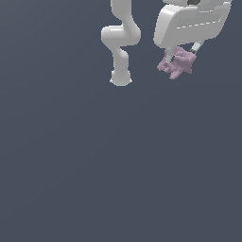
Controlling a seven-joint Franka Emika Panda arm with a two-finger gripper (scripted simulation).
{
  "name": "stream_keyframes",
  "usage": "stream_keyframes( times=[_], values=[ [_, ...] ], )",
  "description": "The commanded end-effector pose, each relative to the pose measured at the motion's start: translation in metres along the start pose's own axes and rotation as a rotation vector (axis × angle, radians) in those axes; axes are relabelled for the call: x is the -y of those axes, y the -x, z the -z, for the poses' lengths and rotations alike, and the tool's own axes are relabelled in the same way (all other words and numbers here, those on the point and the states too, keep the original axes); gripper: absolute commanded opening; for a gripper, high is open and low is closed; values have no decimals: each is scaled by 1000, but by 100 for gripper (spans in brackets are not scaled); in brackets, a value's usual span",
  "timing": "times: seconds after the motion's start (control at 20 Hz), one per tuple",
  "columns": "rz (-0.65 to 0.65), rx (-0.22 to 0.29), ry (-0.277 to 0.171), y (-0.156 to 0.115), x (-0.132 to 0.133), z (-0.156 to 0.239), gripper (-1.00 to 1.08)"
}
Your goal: Pick up the object and move it to a goal position.
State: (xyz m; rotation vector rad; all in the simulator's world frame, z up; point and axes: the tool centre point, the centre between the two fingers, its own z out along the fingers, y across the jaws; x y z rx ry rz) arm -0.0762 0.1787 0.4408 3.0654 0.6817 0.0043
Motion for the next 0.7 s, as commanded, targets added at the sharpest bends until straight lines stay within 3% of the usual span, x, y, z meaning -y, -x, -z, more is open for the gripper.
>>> stream_keyframes(
  times=[0.0, 0.65],
  values=[
    [-1, 2, -1, -2, 6, 13, -100],
    [-1, 2, -2, -6, 15, 32, -100]
  ],
)
